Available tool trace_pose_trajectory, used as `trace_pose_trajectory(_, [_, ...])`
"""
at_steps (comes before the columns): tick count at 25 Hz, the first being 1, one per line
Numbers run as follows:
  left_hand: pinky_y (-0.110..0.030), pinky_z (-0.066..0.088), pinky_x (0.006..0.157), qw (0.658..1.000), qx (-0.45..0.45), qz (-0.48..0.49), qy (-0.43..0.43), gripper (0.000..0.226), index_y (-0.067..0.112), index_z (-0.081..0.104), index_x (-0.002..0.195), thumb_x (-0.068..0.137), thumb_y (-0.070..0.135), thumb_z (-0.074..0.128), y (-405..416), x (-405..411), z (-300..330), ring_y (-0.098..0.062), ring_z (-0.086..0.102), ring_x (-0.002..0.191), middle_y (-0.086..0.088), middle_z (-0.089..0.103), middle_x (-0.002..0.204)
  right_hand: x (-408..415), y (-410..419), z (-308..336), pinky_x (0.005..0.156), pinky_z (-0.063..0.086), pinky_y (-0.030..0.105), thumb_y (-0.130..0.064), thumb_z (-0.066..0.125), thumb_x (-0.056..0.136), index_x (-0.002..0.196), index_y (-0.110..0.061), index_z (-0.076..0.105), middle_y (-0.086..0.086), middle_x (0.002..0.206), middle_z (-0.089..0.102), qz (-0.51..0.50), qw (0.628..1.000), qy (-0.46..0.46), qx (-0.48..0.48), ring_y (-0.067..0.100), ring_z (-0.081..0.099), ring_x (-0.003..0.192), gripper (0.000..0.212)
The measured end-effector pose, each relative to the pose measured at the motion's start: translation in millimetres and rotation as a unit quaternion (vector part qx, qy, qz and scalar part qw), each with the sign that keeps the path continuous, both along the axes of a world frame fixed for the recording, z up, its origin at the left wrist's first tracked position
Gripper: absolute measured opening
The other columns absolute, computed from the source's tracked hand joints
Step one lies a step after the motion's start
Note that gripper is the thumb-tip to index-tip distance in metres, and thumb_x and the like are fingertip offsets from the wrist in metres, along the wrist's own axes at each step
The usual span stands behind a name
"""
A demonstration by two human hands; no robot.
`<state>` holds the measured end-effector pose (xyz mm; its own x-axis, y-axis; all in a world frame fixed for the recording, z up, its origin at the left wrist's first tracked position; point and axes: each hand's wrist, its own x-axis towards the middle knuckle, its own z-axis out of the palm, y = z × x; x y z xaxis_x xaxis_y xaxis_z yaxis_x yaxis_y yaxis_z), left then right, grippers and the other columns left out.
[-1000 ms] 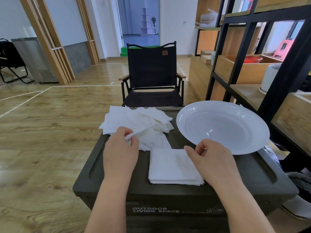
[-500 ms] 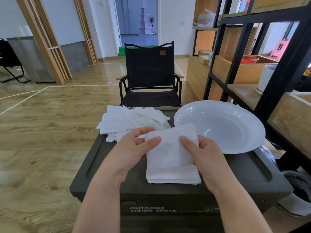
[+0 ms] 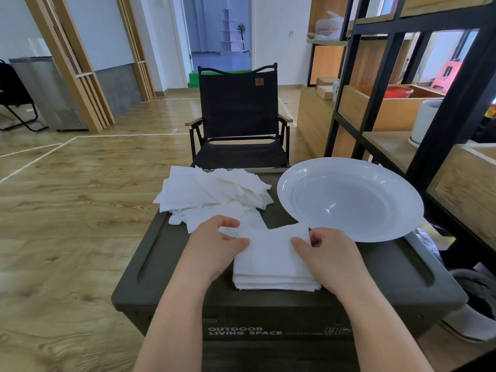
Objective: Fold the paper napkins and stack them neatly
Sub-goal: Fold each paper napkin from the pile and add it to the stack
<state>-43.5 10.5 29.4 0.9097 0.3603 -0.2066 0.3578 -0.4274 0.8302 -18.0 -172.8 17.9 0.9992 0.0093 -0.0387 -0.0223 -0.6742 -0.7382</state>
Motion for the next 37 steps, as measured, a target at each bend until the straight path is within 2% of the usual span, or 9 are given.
trace_pose_trajectory(4, [-0.019, 0.039, 0.060, 0.996, 0.073, -0.018, 0.049, 0.029, 0.029, 0.055, 0.108, 0.082, 0.031, 0.070, -1, 3, -7, -0.008, 0.058, 0.085, 0.006, 0.063, 0.097, -3, 1, 0, 0.048, 0.030, 0.017, -0.037, 0.061, 0.085, 0.065, -0.016, 0.048, -0.004, 0.059, 0.045, 0.002, 0.995, -0.002, -0.103, 0.007, 0.043, 0.052, 0.032])
trace_pose_trajectory(8, [-0.020, 0.040, 0.061, 0.975, 0.208, 0.036, -0.067, 0.030, 0.027, 0.051, 0.116, 0.087, 0.022, 0.061, 3, 7, -14, -0.008, 0.057, 0.082, 0.006, 0.062, 0.096, -3, 1, 0, 0.048, 0.032, 0.017, -0.037, 0.064, 0.083, 0.063, -0.018, 0.048, -0.005, 0.059, 0.046, -0.003, 0.994, -0.011, -0.109, 0.007, 0.044, 0.052, 0.032])
trace_pose_trajectory(13, [-0.027, 0.039, 0.091, 0.914, 0.362, -0.091, -0.159, 0.047, 0.035, 0.052, 0.129, 0.088, 0.011, 0.055, 5, 31, -32, -0.019, 0.030, 0.128, 0.005, 0.040, 0.140, -5, 1, 3, 0.049, 0.029, 0.016, -0.038, 0.062, 0.085, 0.062, -0.020, 0.044, -0.006, 0.059, 0.045, 0.008, 0.993, 0.000, -0.116, 0.007, 0.043, 0.053, 0.034])
trace_pose_trajectory(17, [-0.024, 0.036, 0.085, 0.904, 0.356, -0.028, -0.234, 0.014, 0.023, 0.069, 0.094, 0.089, 0.015, 0.059, 7, 34, -32, -0.021, 0.043, 0.116, 0.004, 0.059, 0.116, -5, 1, 4, 0.048, 0.027, 0.016, -0.039, 0.063, 0.084, 0.061, -0.021, 0.043, -0.006, 0.059, 0.044, 0.004, 0.994, 0.003, -0.113, 0.007, 0.043, 0.052, 0.036])
trace_pose_trajectory(19, [-0.029, 0.037, 0.090, 0.900, 0.353, -0.014, -0.255, 0.021, 0.024, 0.062, 0.106, 0.089, 0.013, 0.058, 8, 34, -28, -0.023, 0.042, 0.117, 0.004, 0.057, 0.120, -5, 0, 5, 0.048, 0.027, 0.016, -0.039, 0.064, 0.083, 0.060, -0.021, 0.043, -0.006, 0.059, 0.046, 0.000, 0.994, 0.002, -0.105, 0.006, 0.044, 0.053, 0.036])
trace_pose_trajectory(23, [-0.040, 0.014, 0.111, 0.906, 0.392, -0.128, -0.097, 0.063, 0.044, 0.038, 0.136, 0.089, 0.003, 0.040, 7, 34, -27, -0.022, 0.008, 0.139, 0.010, 0.020, 0.153, -7, 1, 6, 0.048, 0.025, 0.015, -0.038, 0.063, 0.084, 0.061, -0.022, 0.041, -0.007, 0.060, 0.045, 0.003, 0.995, -0.001, -0.105, 0.005, 0.042, 0.053, 0.036])
trace_pose_trajectory(28, [-0.033, 0.026, 0.097, 0.898, 0.396, -0.046, -0.185, 0.018, 0.029, 0.061, 0.107, 0.091, 0.023, 0.054, 13, 31, -27, -0.019, 0.035, 0.123, 0.008, 0.054, 0.124, -8, 1, 7, 0.048, 0.028, 0.015, -0.039, 0.063, 0.083, 0.062, -0.022, 0.043, -0.007, 0.061, 0.045, 0.002, 0.995, -0.001, -0.103, 0.006, 0.044, 0.053, 0.034])
trace_pose_trajectory(33, [-0.010, 0.038, 0.068, 0.926, 0.126, 0.054, -0.352, 0.004, 0.022, 0.054, 0.097, 0.094, 0.024, 0.053, 4, 7, 15, -0.005, 0.050, 0.074, 0.011, 0.056, 0.088, -13, 3, 14, 0.055, 0.034, 0.013, -0.042, 0.064, 0.083, 0.089, -0.027, 0.055, -0.012, 0.074, 0.053, -0.027, 0.991, -0.043, -0.128, 0.004, 0.050, 0.065, 0.019])
trace_pose_trajectory(37, [-0.022, 0.054, 0.073, 0.940, -0.135, -0.058, -0.308, 0.010, 0.017, 0.057, 0.098, 0.095, 0.026, 0.055, -2, -11, 43, -0.012, 0.064, 0.079, 0.003, 0.067, 0.086, -21, 8, 36, 0.087, 0.043, 0.022, -0.052, 0.070, 0.073, 0.128, -0.039, 0.039, -0.018, 0.114, 0.047, 0.000, 0.988, -0.152, 0.029, 0.003, 0.048, 0.104, 0.064])
